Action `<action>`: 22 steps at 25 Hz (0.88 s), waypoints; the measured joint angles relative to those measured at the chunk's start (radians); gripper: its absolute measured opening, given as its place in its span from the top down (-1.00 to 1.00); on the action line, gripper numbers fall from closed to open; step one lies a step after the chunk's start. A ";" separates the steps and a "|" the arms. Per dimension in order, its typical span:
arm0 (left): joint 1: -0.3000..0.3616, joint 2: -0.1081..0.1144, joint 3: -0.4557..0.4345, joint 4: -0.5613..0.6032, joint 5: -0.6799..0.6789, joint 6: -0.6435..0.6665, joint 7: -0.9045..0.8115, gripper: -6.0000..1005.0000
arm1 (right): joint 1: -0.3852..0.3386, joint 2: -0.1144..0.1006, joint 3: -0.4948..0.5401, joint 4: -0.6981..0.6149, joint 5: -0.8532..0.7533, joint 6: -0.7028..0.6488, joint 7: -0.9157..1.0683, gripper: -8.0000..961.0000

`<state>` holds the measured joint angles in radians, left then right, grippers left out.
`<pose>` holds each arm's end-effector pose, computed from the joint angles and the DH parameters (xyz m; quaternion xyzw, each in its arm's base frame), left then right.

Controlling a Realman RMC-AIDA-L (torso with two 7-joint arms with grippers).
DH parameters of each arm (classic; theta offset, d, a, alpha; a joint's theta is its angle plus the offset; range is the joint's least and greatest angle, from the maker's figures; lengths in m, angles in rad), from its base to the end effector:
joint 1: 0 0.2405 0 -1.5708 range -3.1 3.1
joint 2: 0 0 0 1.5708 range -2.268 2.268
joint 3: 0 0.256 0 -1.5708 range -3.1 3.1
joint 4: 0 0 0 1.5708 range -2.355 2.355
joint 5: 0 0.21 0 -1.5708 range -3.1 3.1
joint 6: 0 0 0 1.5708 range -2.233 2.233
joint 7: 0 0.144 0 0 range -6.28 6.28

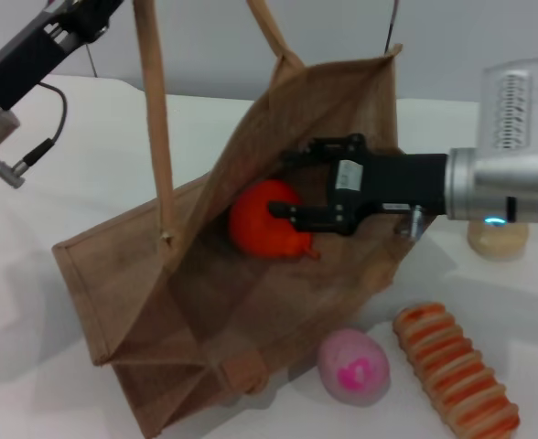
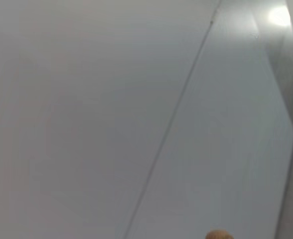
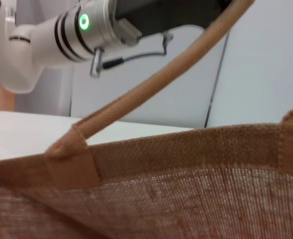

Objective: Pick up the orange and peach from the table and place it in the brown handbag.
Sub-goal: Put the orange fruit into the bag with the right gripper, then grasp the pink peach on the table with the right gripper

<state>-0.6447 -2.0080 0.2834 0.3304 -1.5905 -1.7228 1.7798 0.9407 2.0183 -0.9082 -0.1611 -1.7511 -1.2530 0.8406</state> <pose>-0.2280 0.3647 0.0765 -0.7443 -0.2299 -0.5886 0.2161 0.1698 0.3957 -0.0673 -0.9678 -0.0277 0.2118 0.1329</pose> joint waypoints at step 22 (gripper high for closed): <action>0.045 0.000 -0.060 0.001 0.001 0.052 0.024 0.77 | -0.160 -0.058 -0.041 -0.178 -0.322 -0.239 0.386 -0.37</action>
<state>-0.5996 -2.0080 0.2229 0.3314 -1.5896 -1.6713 1.8038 0.7809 1.9604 -0.9496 -0.3391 -2.0731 -1.4917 1.2265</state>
